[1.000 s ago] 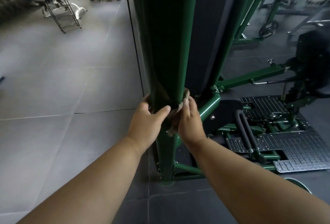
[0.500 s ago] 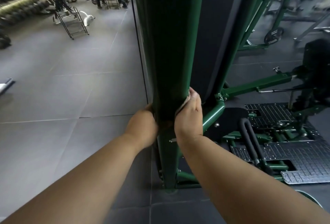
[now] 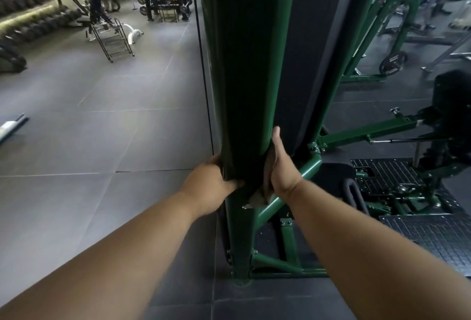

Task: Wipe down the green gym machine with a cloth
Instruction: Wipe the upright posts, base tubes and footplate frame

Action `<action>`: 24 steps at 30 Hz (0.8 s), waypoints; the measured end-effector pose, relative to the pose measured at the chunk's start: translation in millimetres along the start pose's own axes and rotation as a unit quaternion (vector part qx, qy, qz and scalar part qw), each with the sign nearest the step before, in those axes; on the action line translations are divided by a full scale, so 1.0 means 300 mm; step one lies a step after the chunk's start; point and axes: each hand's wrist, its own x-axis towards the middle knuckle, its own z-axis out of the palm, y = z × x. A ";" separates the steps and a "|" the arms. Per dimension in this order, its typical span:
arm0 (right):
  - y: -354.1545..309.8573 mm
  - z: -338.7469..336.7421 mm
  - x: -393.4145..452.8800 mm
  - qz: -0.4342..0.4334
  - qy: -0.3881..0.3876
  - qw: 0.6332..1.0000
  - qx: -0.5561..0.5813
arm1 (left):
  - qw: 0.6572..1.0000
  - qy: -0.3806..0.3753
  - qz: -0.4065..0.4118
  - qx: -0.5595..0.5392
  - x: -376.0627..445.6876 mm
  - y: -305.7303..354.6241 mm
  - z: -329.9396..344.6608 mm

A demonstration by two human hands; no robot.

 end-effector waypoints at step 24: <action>-0.368 0.108 -0.018 -0.155 0.067 0.983 0.067 | 0.999 0.000 -0.005 0.036 -0.017 0.016 0.009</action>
